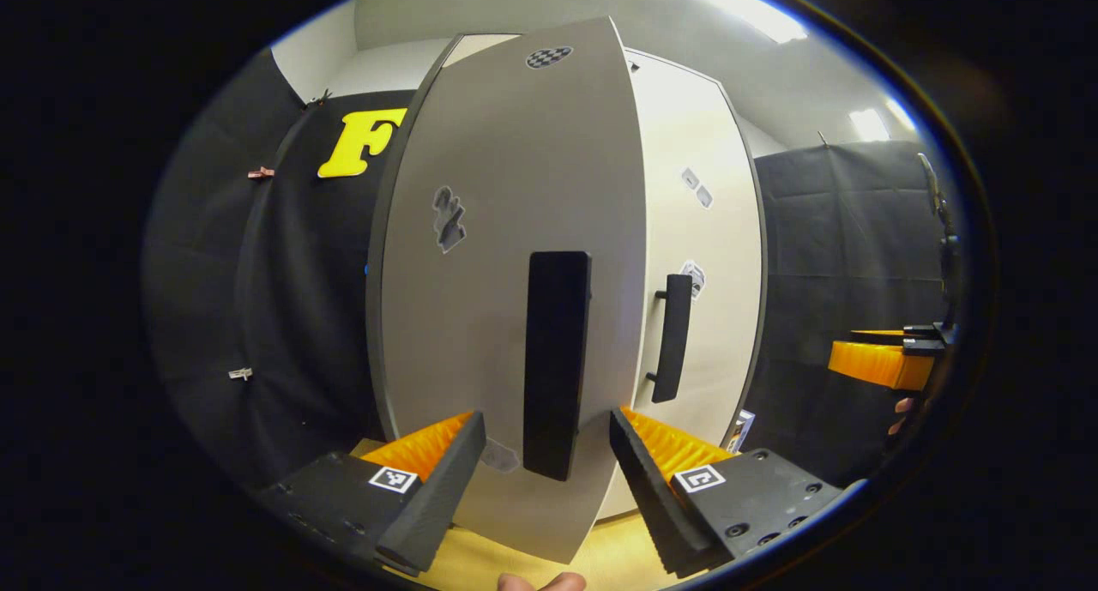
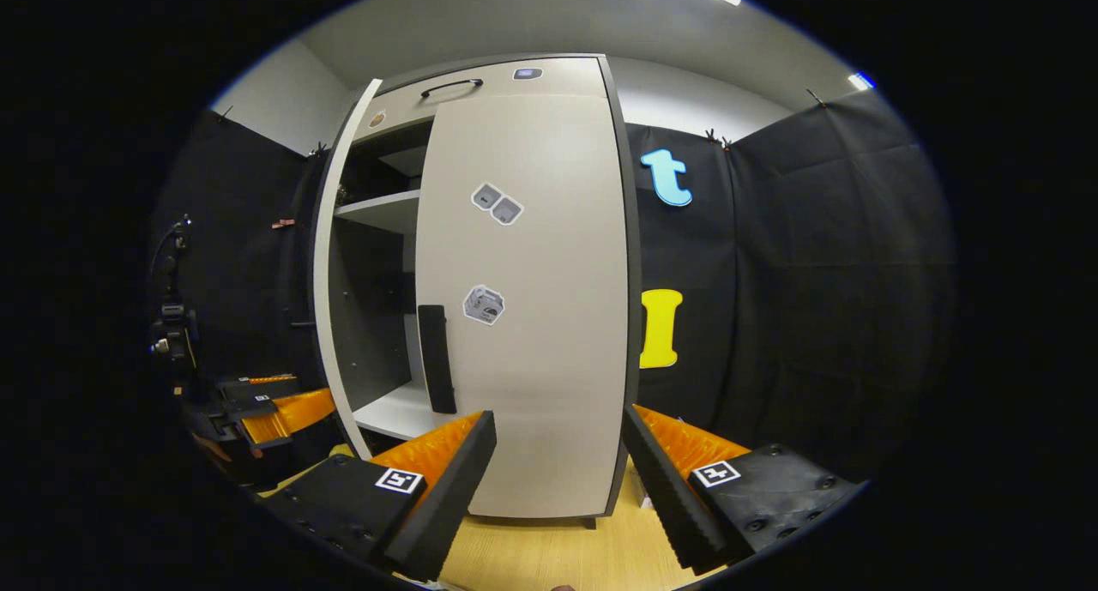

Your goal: Grasp the bottle in the cabinet with the left hand and place it on the coaster, then close the right door with the right hand and the left door with the left hand.

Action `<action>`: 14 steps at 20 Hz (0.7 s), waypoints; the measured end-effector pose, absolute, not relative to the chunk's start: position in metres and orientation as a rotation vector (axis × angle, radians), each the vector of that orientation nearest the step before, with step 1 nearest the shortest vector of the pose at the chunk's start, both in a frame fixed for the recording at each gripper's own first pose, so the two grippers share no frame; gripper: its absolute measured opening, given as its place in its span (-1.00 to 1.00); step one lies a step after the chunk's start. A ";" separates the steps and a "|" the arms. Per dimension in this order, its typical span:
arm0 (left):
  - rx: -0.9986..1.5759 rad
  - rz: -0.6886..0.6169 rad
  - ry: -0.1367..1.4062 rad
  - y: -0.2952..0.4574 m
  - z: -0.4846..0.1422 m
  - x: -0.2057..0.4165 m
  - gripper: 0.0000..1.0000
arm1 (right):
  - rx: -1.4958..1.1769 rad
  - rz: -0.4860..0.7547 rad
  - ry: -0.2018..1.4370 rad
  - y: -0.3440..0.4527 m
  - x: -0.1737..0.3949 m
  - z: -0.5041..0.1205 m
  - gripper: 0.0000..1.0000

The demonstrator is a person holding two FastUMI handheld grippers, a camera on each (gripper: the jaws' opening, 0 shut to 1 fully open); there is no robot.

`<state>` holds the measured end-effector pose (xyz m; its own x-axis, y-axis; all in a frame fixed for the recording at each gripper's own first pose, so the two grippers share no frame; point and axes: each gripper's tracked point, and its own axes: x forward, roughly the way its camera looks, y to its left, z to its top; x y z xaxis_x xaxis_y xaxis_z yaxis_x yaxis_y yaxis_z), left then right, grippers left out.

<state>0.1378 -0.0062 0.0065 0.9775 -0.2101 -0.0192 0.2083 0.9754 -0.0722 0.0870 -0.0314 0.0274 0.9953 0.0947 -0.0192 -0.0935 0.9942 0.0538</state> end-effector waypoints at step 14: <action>-0.059 -0.182 0.037 -0.035 0.007 0.208 0.88 | 0.042 0.112 0.039 -0.038 0.118 0.018 0.96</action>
